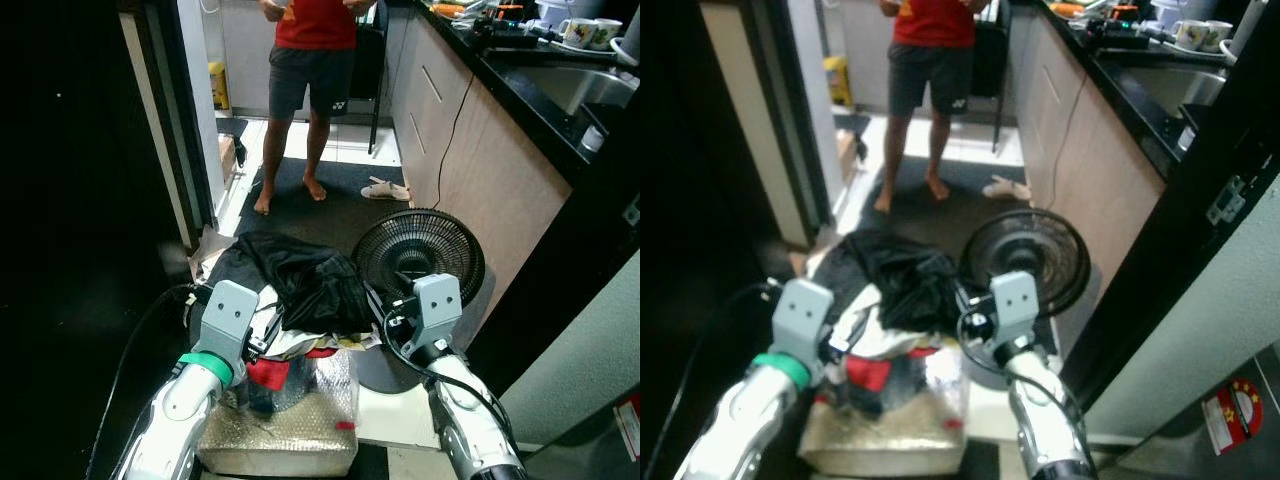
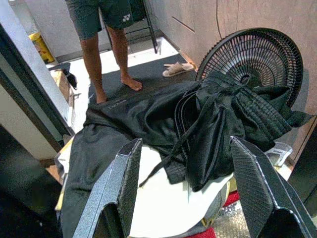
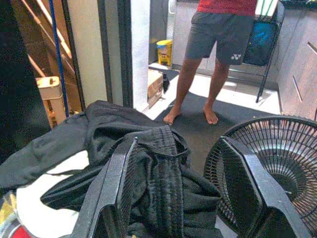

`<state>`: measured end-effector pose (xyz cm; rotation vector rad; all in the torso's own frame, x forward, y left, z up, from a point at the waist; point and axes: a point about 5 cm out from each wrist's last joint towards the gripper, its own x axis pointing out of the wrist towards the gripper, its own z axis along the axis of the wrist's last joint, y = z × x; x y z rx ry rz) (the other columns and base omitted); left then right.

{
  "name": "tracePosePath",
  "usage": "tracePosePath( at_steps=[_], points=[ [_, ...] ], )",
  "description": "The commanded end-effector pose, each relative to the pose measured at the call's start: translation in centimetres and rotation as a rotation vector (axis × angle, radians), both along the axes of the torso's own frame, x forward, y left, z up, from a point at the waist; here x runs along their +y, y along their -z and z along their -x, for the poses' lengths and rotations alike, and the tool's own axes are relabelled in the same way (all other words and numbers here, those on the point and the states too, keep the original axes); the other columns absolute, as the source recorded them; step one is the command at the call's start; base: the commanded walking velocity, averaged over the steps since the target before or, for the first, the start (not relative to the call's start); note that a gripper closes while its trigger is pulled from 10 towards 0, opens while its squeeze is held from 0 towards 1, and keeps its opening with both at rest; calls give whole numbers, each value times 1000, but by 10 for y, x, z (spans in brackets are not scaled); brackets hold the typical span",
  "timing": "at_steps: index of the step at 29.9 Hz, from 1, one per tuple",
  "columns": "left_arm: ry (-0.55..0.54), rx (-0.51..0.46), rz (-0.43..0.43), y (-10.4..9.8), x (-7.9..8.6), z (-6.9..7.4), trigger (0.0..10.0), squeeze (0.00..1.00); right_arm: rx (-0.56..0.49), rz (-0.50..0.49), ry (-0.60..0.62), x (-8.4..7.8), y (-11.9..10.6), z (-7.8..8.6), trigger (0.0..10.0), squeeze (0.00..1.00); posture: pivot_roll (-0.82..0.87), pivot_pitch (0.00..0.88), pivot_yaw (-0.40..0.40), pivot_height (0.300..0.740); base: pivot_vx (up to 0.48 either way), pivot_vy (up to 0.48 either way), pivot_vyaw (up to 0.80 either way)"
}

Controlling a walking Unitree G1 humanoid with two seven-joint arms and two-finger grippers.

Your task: Clothes washing

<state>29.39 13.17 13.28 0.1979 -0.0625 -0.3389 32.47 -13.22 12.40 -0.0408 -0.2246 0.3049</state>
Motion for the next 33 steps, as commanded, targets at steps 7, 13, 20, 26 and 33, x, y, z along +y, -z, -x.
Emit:
tracePosePath(
  at_steps=[7, 13, 20, 26, 33],
  points=[
    [-2, 38, -6, 5, -5, 0, 10000, 0, 19, 4, -6, 2, 4, 3, 10000, 0, 26, 52, -3, 740, 0, 0, 0],
    [14, 110, -69, 22, -12, -3, 10000, 0, 28, 13, -26, 10, 6, 2, 10000, 0, 35, 92, -9, 740, 0, 0, 0],
    [-39, 154, -129, 38, -25, -24, 10000, 0, 50, 24, -30, 15, 6, -7, 10000, 0, 31, 179, -30, 740, 0, 0, 0],
    [-59, 141, -162, 27, -24, -44, 10000, 0, 61, 26, -50, 28, 2, -16, 10000, 0, 37, 213, -31, 740, 0, 0, 0],
    [-76, 130, -187, 24, -19, -50, 10000, 0, 65, 12, -73, 42, -1, -19, 10000, 0, 44, 256, -31, 740, 0, 0, 0]
  ],
)
